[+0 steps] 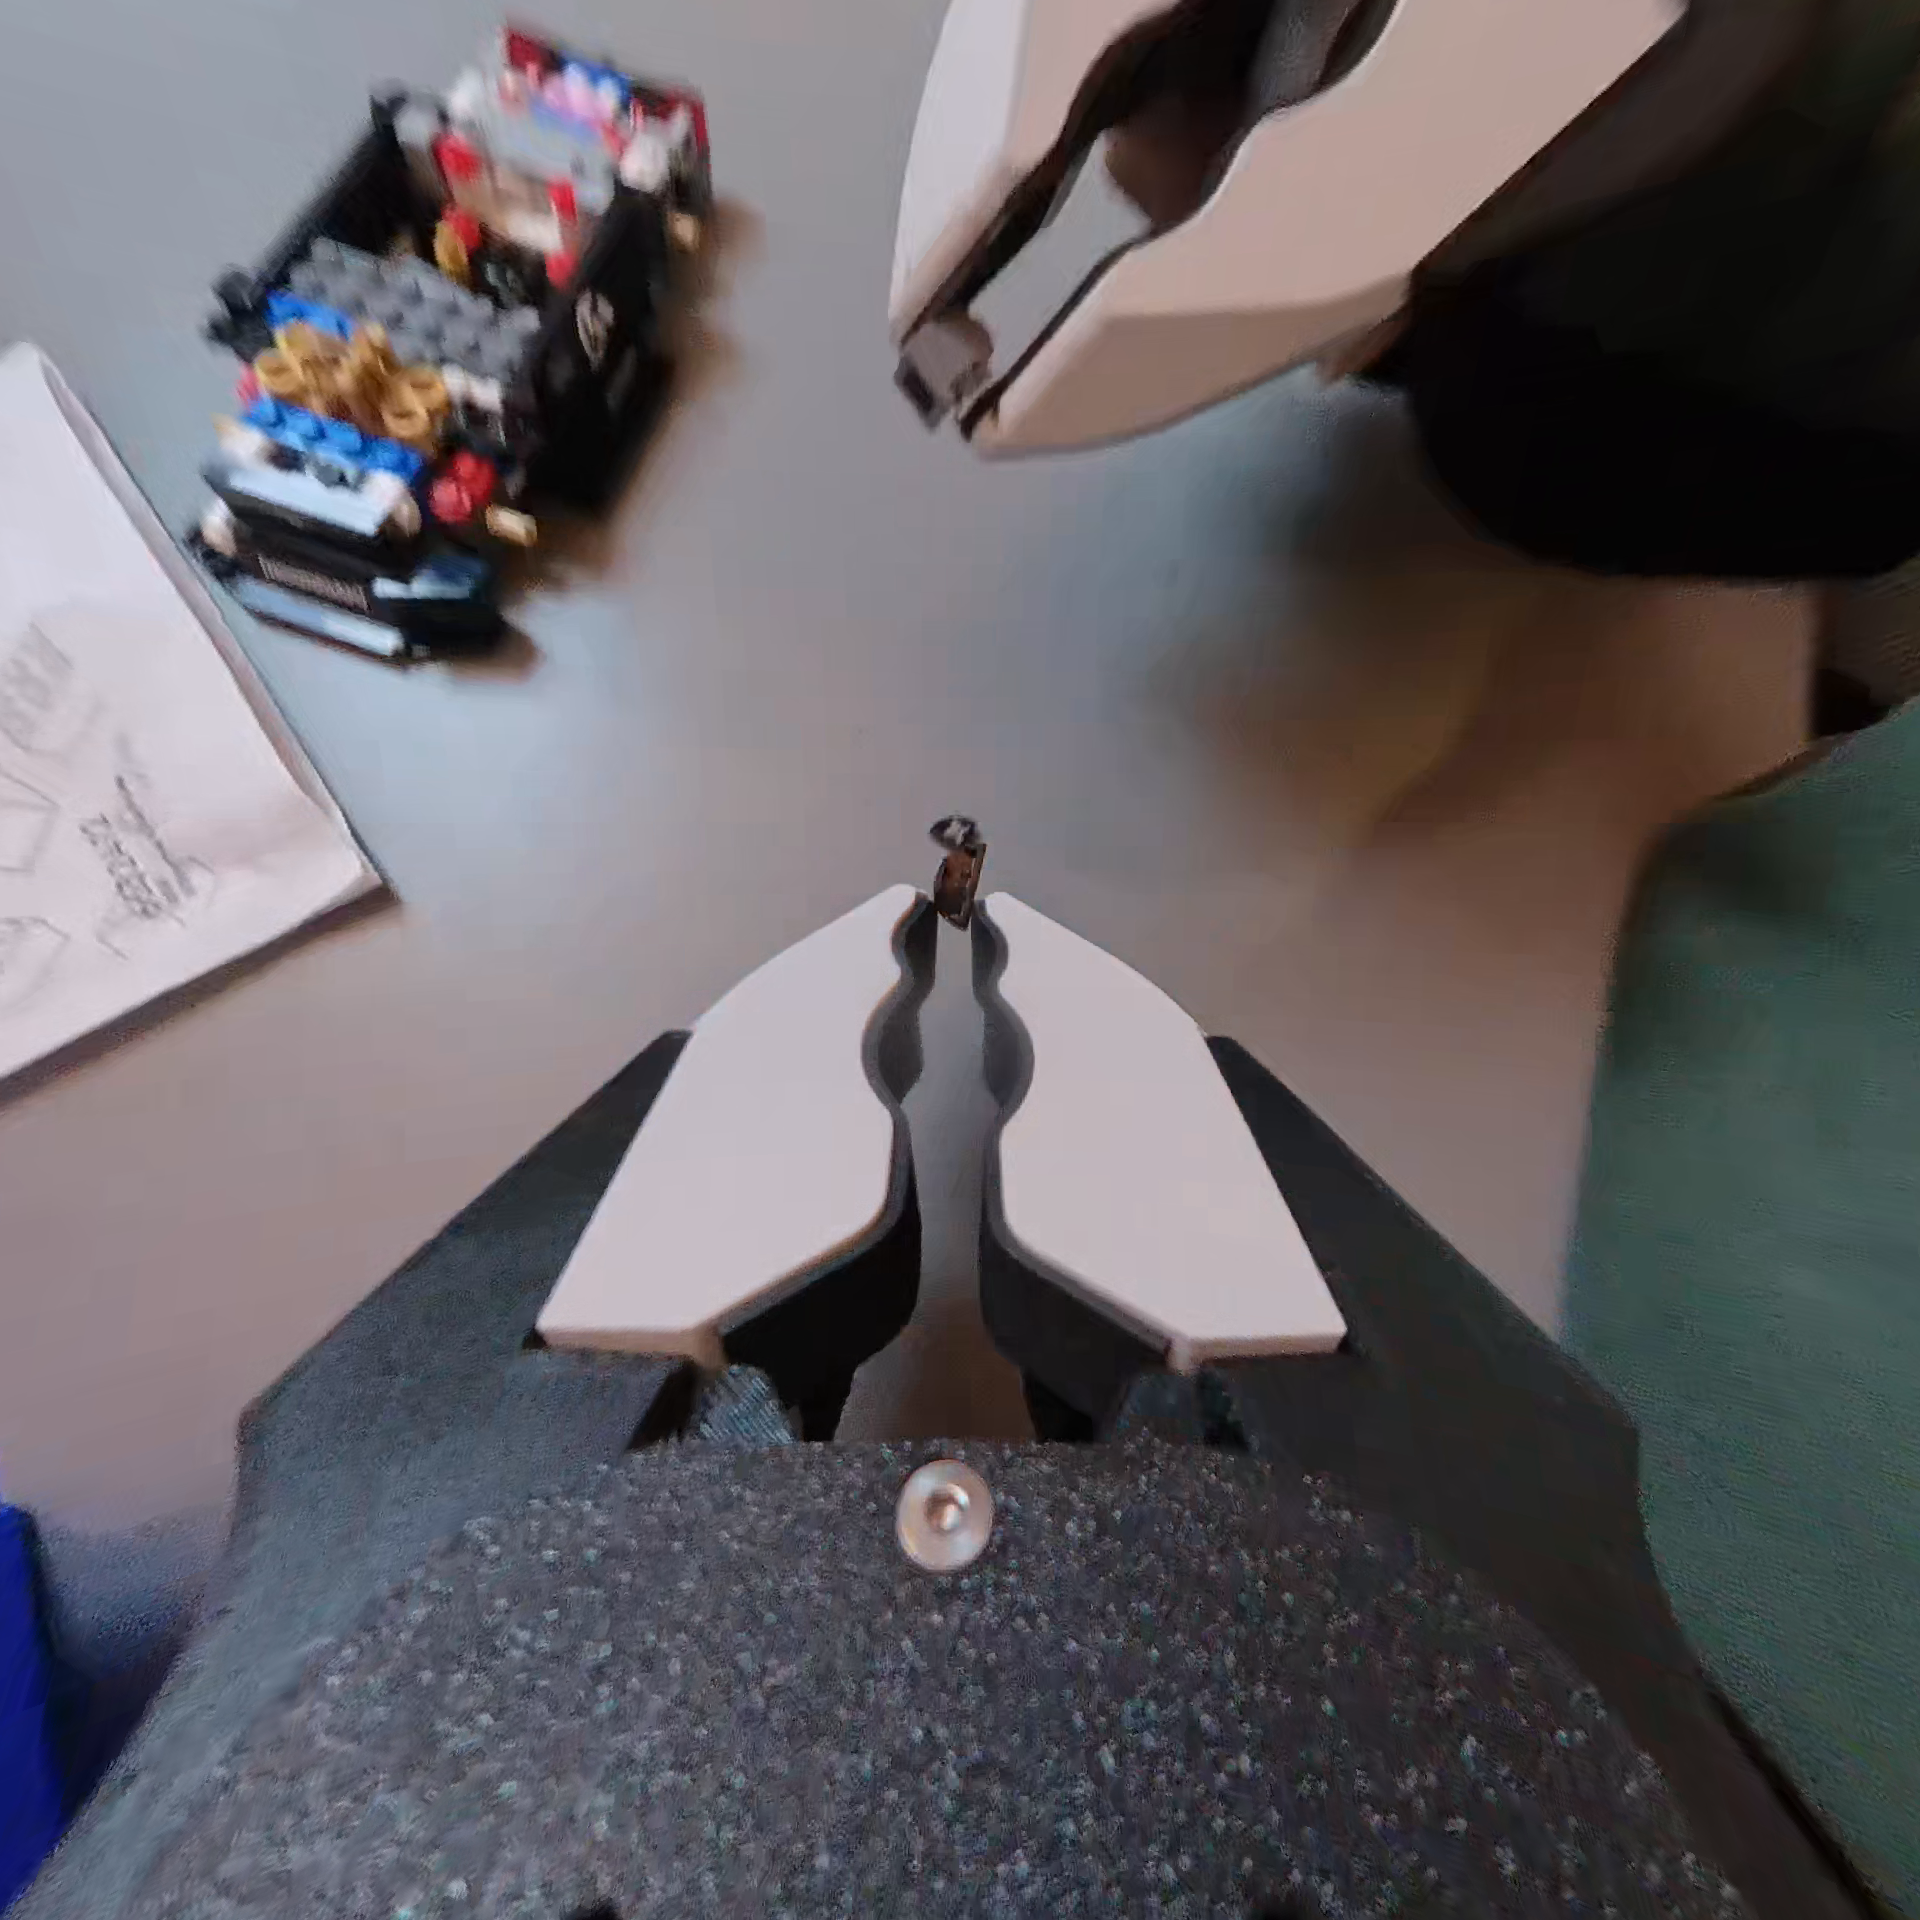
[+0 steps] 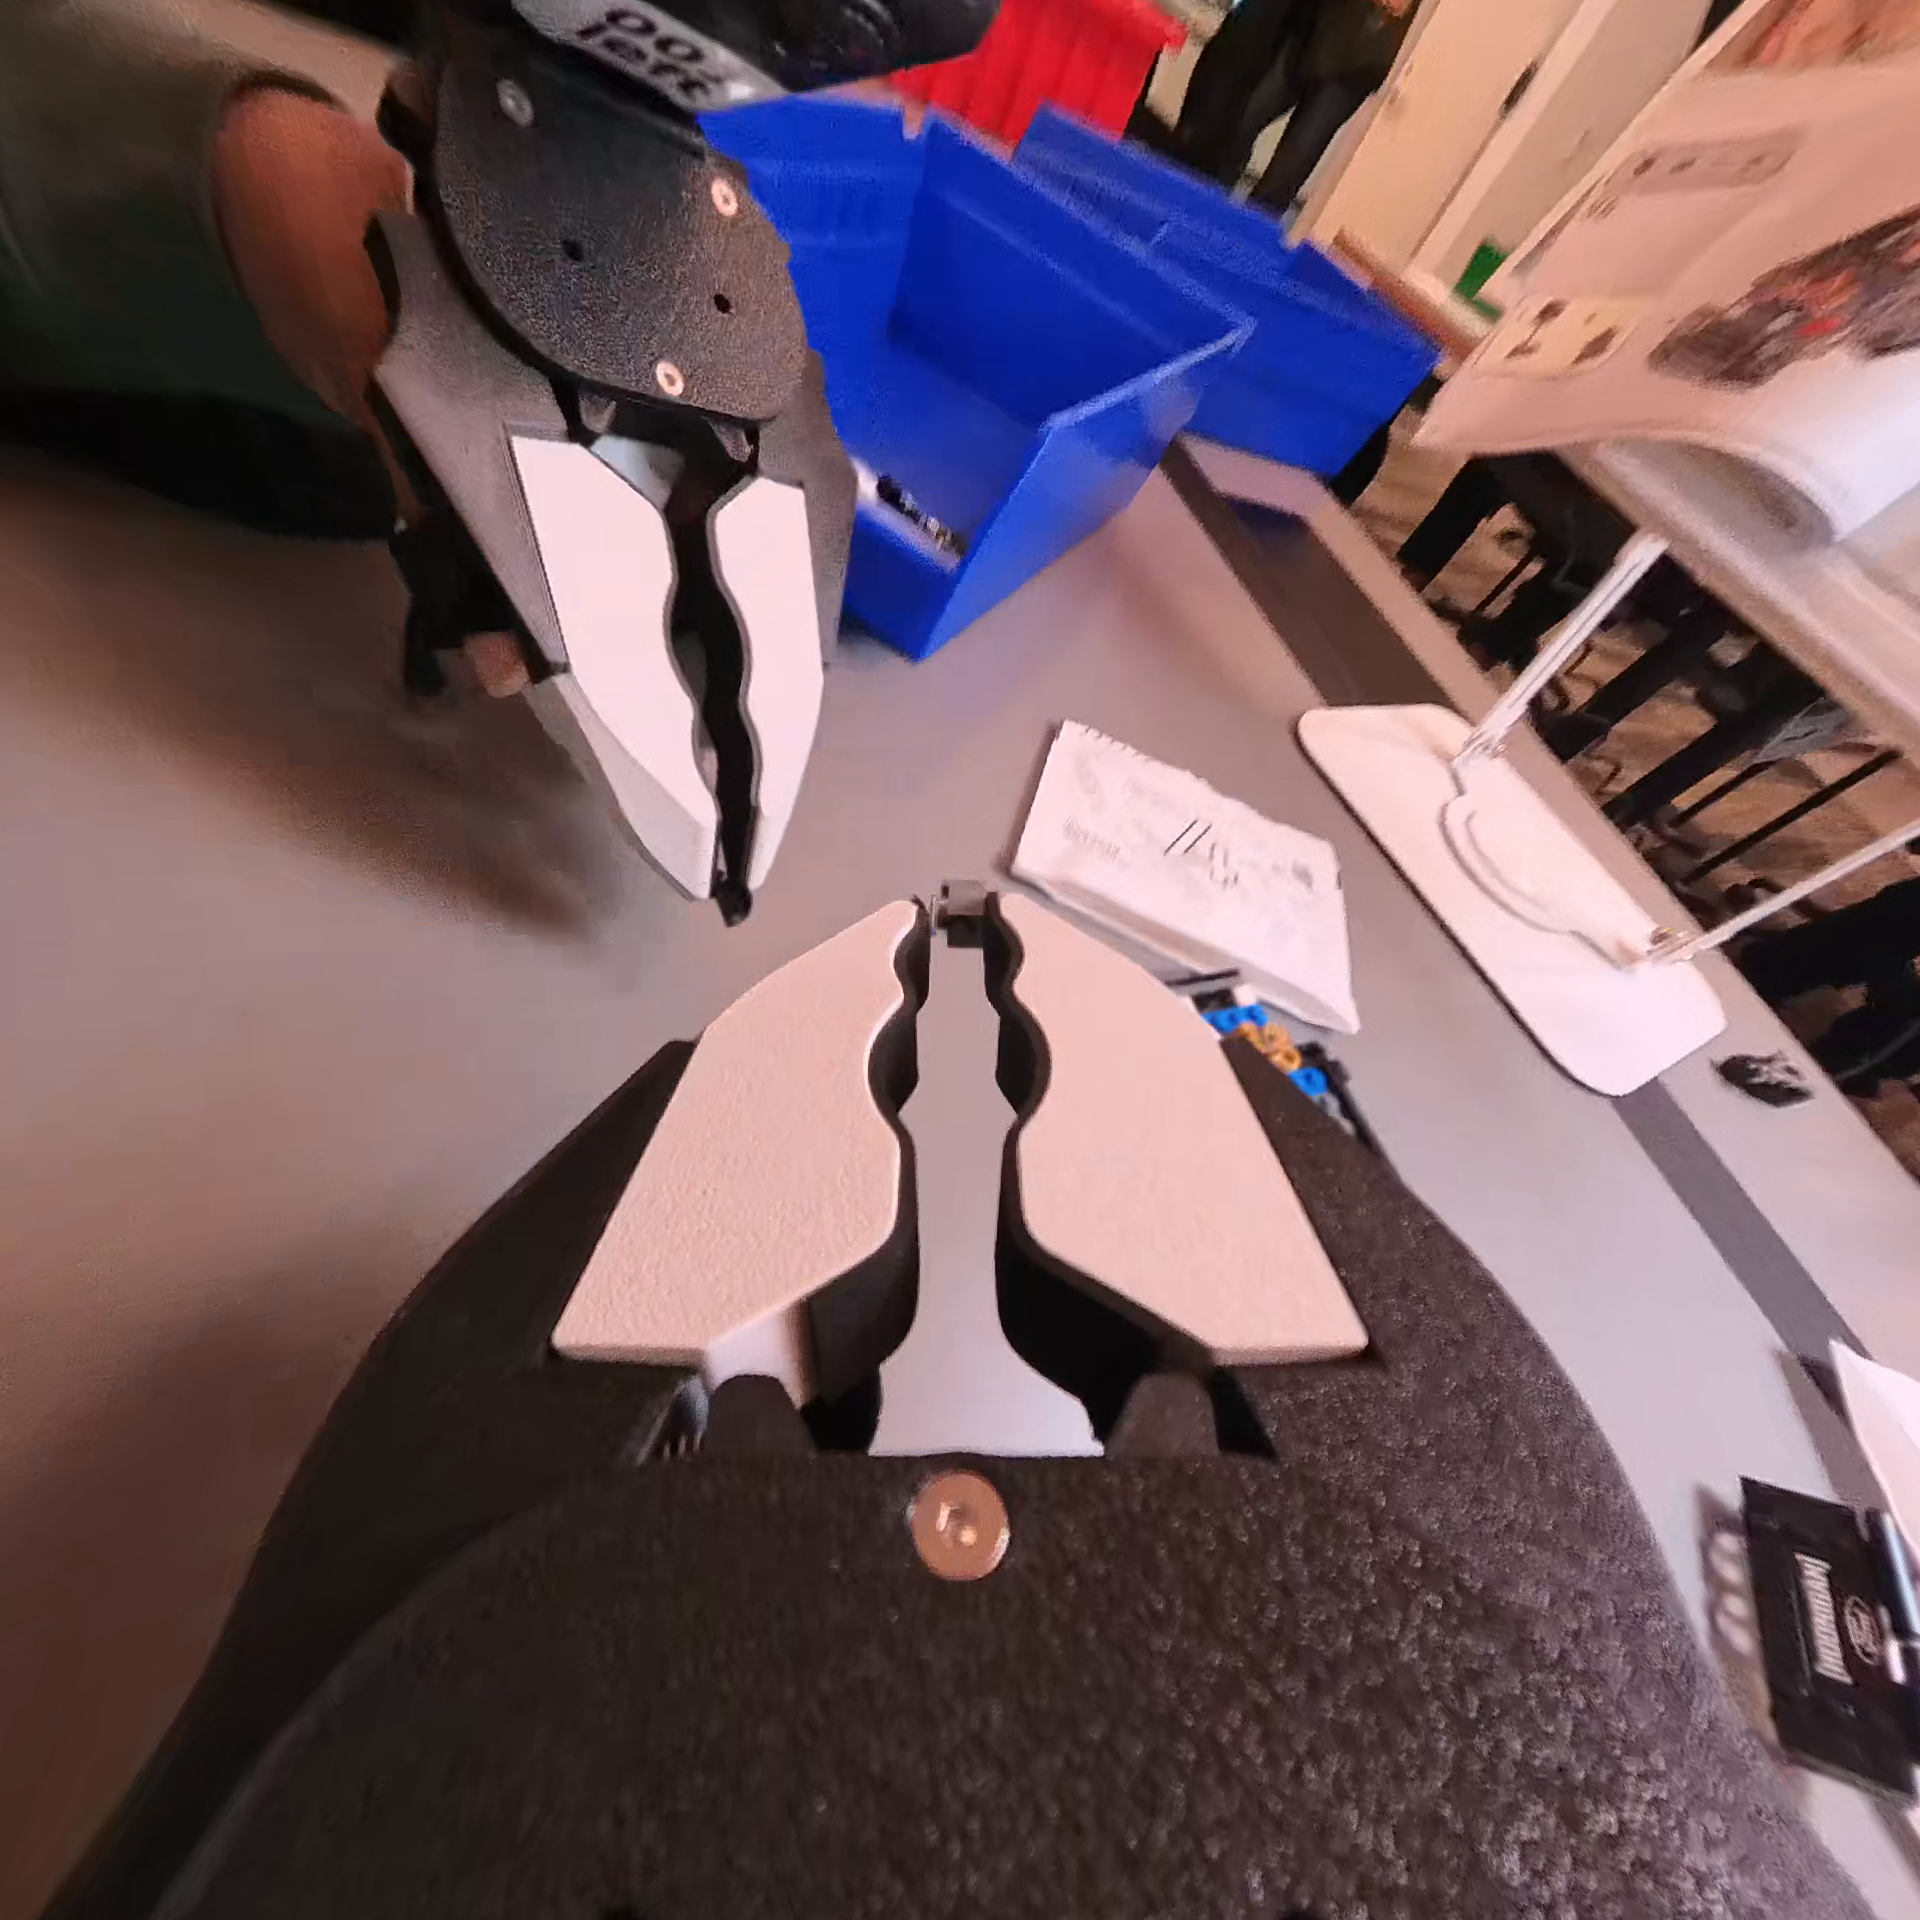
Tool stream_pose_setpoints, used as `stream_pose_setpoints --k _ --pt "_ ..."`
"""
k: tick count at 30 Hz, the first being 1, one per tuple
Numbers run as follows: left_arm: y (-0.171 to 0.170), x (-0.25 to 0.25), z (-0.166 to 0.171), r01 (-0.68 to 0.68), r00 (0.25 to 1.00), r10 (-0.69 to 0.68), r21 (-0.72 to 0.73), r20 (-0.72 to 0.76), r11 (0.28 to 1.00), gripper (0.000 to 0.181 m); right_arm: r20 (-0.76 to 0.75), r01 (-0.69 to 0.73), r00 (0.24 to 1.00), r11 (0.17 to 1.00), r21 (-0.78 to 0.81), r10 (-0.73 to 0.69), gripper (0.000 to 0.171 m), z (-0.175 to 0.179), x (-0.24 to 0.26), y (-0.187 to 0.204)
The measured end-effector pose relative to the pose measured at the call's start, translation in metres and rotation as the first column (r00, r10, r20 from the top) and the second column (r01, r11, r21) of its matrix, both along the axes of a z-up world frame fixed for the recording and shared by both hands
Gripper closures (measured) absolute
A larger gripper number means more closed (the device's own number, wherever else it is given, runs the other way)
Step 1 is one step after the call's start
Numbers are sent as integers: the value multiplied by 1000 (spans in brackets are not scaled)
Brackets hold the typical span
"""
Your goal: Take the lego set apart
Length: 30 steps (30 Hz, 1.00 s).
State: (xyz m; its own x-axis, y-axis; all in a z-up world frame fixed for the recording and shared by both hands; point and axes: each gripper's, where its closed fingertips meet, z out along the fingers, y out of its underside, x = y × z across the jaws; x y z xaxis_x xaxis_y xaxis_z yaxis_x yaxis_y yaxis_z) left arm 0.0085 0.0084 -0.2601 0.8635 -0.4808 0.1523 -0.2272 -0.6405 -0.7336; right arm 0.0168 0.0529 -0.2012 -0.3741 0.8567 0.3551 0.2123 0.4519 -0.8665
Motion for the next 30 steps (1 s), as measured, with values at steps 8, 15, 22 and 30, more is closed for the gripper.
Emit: stream_pose_setpoints --k 8,15,22,30 --pt "4 9 -3 20 997 -21 11 81 1000 150 101 -101 990 995 -5 101 161 -23 4 -22" --pt "5 20 60 -3 766 -40 66 641 998 161 41 -153 987 984 -85 157 161 -7 6 -35" --pt "4 27 66 55 520 11 -47 854 997 167 11 -241 970 962 -127 244 161 0 12 -51" --pt "2 35 69 106 375 45 -91 926 990 173 0 -258 966 958 -123 260 161 5 15 -51"
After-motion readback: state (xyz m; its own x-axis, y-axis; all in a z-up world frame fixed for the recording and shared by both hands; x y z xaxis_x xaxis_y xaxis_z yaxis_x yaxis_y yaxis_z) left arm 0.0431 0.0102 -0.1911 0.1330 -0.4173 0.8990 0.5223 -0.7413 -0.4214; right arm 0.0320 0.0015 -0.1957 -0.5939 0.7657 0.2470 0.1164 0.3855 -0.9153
